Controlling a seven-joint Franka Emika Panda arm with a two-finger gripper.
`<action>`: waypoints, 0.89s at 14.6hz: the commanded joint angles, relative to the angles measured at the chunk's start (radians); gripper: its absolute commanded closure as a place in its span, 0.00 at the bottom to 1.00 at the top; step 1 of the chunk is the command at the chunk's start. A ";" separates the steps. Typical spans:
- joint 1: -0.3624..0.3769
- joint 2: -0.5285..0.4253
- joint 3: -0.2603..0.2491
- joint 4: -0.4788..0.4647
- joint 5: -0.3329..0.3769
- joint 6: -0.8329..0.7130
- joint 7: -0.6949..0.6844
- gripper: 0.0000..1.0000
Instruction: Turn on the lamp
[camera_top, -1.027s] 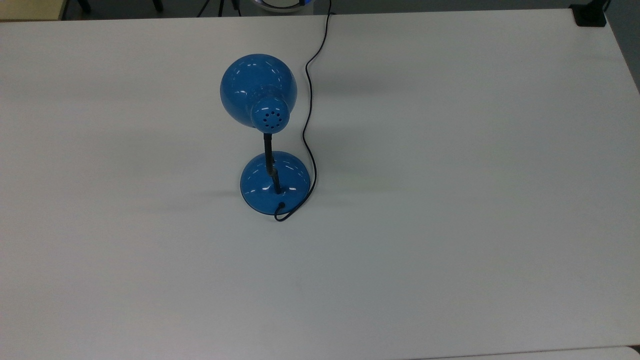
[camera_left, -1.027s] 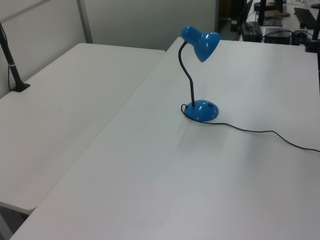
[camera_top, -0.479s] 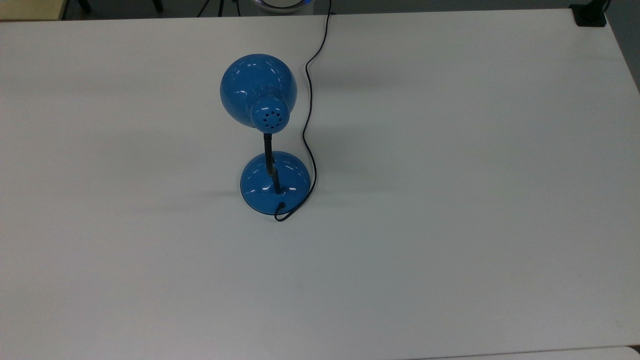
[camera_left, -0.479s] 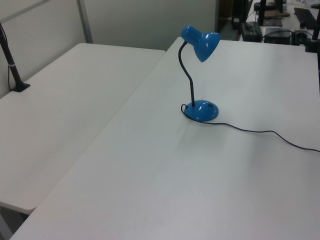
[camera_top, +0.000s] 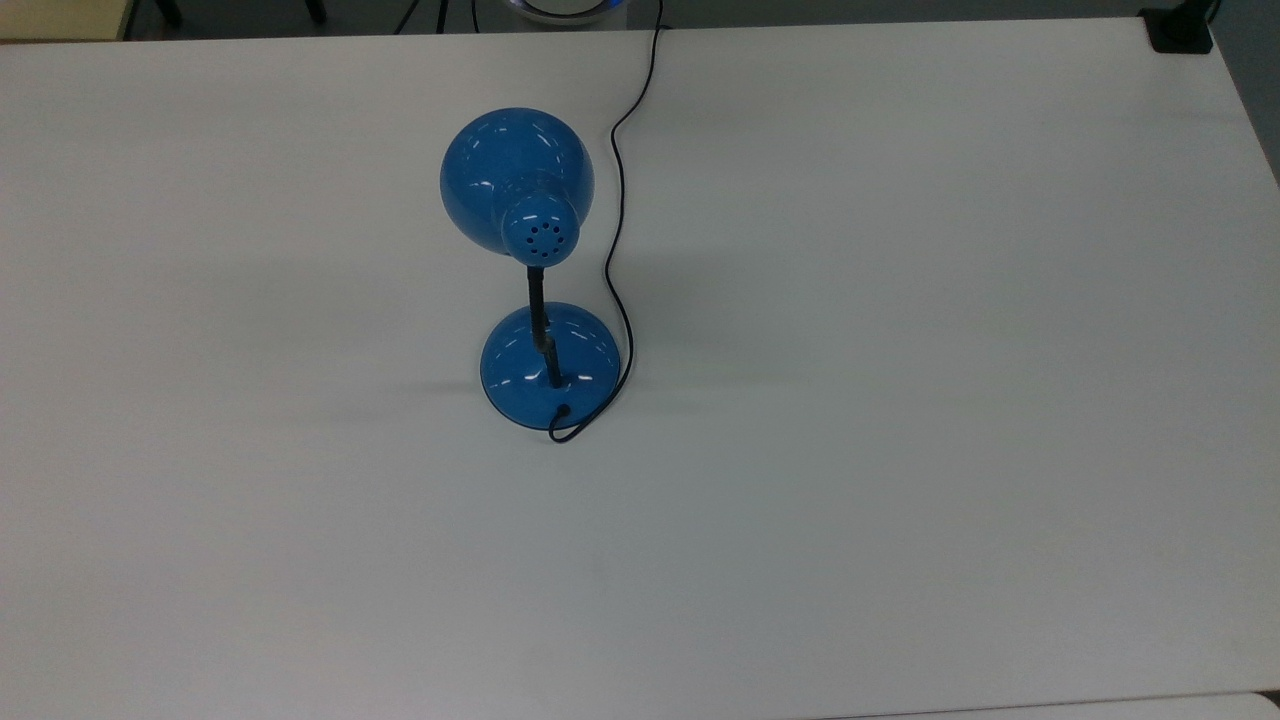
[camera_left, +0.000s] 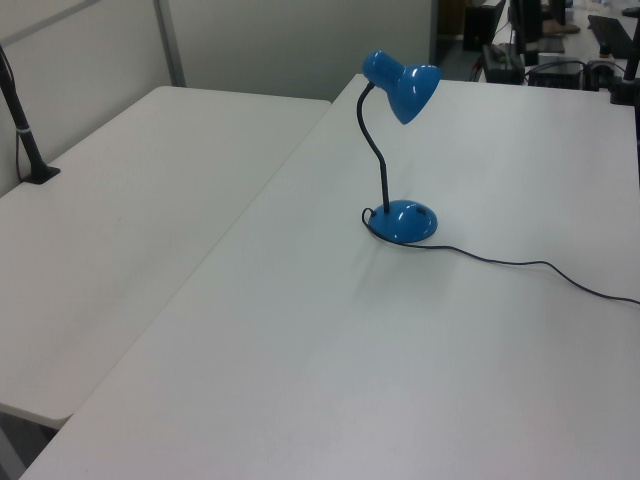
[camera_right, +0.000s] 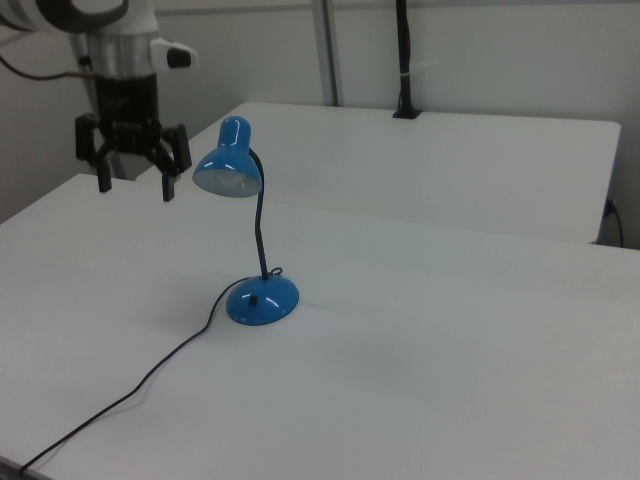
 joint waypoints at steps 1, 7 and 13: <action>-0.067 -0.162 0.032 -0.271 -0.011 0.134 -0.069 0.13; -0.083 -0.272 0.032 -0.636 0.000 0.564 -0.055 1.00; -0.086 -0.138 0.032 -0.727 0.008 0.966 0.020 1.00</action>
